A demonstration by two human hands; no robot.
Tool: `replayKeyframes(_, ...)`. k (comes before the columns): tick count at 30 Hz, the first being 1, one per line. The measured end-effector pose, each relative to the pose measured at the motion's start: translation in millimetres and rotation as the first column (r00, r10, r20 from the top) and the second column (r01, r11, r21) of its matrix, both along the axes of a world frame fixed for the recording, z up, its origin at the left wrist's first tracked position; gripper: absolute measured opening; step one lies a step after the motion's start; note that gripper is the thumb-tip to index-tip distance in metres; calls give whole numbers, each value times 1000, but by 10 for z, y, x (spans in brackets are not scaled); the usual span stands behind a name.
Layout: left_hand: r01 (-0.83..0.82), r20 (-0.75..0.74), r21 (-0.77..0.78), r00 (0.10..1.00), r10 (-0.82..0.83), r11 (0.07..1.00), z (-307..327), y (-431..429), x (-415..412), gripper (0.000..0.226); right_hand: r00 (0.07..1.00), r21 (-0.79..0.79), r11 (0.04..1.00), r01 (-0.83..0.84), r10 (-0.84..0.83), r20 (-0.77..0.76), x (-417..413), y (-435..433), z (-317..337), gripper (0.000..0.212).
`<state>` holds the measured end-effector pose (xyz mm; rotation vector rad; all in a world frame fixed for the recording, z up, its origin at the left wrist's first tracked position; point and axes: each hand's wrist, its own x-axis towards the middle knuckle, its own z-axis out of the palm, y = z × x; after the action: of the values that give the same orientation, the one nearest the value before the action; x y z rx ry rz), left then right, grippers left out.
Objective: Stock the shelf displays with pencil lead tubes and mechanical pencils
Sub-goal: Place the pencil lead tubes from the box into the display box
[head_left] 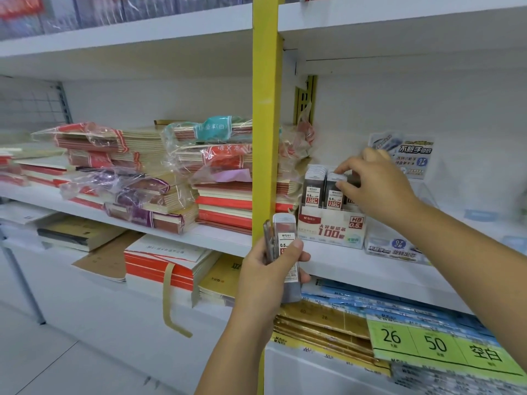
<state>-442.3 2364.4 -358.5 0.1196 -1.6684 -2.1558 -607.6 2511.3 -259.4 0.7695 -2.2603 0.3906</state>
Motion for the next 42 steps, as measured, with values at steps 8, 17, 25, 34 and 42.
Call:
replayKeyframes(8,37,6,-62,999,-37,997,7,50,19,26,1000,-49,999,8,-8,3,164,147,-80,43)
replayKeyframes(17,134,18,-140,991,-133,981,-17,193,48,28,741,-372,838,-399,534,408,931,195,-356,29)
replayKeyframes(25,220,47,-139,975,-216,966,-31,266,62,48,617,-623,722,-301,646,450,857,307,-404,9)
replayKeyframes(34,189,59,-143,981,-182,971,-62,184,29,45,762,-808,528,-259,626,165,839,356,-344,6)
replayKeyframes(42,126,48,-147,992,-120,981,-90,62,-1,34,928,-523,802,-287,368,55,494,267,119,10)
